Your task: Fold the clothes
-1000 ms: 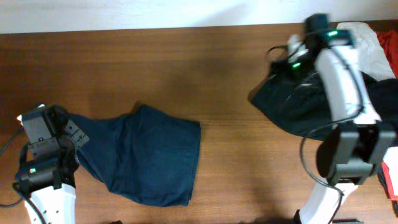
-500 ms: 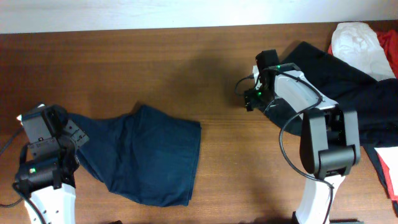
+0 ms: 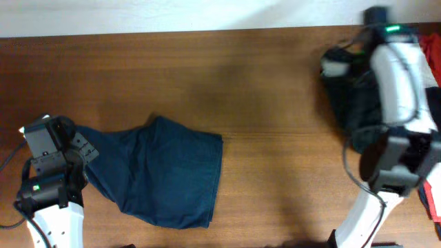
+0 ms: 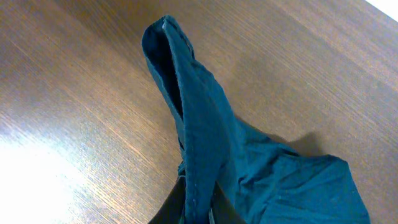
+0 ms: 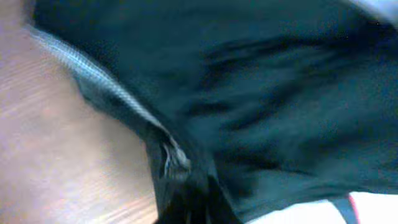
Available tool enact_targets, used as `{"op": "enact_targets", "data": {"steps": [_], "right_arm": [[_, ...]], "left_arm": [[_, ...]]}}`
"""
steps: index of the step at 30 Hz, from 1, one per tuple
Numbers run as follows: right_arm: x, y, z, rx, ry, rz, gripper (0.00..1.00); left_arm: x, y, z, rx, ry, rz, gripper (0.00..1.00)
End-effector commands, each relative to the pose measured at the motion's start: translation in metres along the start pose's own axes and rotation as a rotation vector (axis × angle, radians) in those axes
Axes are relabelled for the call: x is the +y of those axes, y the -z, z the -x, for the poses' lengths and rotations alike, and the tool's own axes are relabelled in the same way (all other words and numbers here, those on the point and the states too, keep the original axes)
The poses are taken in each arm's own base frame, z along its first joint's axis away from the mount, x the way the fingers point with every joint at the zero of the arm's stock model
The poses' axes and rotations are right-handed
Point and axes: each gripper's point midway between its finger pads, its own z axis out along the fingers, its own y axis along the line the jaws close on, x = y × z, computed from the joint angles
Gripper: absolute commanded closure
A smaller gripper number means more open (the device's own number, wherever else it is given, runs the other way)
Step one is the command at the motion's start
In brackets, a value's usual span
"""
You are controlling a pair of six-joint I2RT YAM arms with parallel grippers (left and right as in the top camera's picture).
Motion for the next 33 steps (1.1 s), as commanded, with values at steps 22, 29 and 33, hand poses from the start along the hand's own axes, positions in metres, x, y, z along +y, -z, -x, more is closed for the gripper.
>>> {"op": "enact_targets", "data": {"steps": [22,29,33], "right_arm": [[0.218,0.069,-0.197,0.412,0.59,0.557,0.02],[0.301,0.04,-0.326,0.413,0.758,0.557,0.01],[0.316,0.025,-0.348,0.382,0.764,0.582,0.01]], "left_arm": [[-0.015,0.0,0.002,0.018,0.021,-0.079,0.88],[-0.015,-0.001,0.002,0.023,0.02,-0.078,0.88],[-0.015,-0.001,0.001,0.025,0.019,-0.077,0.88]]}}
